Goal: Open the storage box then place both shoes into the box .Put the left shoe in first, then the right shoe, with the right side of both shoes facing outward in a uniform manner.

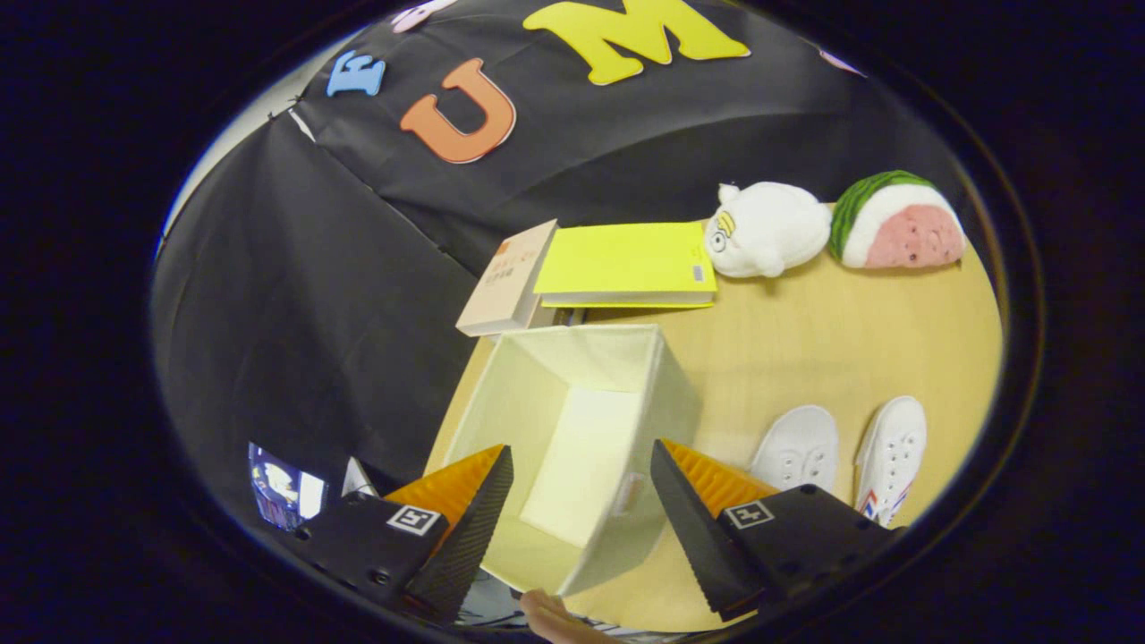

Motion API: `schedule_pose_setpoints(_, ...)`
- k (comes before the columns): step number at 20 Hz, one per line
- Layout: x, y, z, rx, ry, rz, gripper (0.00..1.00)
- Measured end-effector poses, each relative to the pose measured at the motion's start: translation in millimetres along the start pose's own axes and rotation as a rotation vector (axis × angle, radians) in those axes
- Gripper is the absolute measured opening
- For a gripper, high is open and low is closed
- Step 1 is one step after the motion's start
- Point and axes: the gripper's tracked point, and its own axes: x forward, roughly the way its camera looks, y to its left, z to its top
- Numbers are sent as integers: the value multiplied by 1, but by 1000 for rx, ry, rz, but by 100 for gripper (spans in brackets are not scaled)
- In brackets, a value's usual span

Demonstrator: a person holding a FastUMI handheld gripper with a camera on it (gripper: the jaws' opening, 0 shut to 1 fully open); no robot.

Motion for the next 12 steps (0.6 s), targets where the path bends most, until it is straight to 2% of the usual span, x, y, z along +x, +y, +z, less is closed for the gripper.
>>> schedule_pose_setpoints(5, -17, -65, -22, -22, 26, -100, 99)
schedule_pose_setpoints(12, -7, -145, -61, 40, 112, -194, 100)
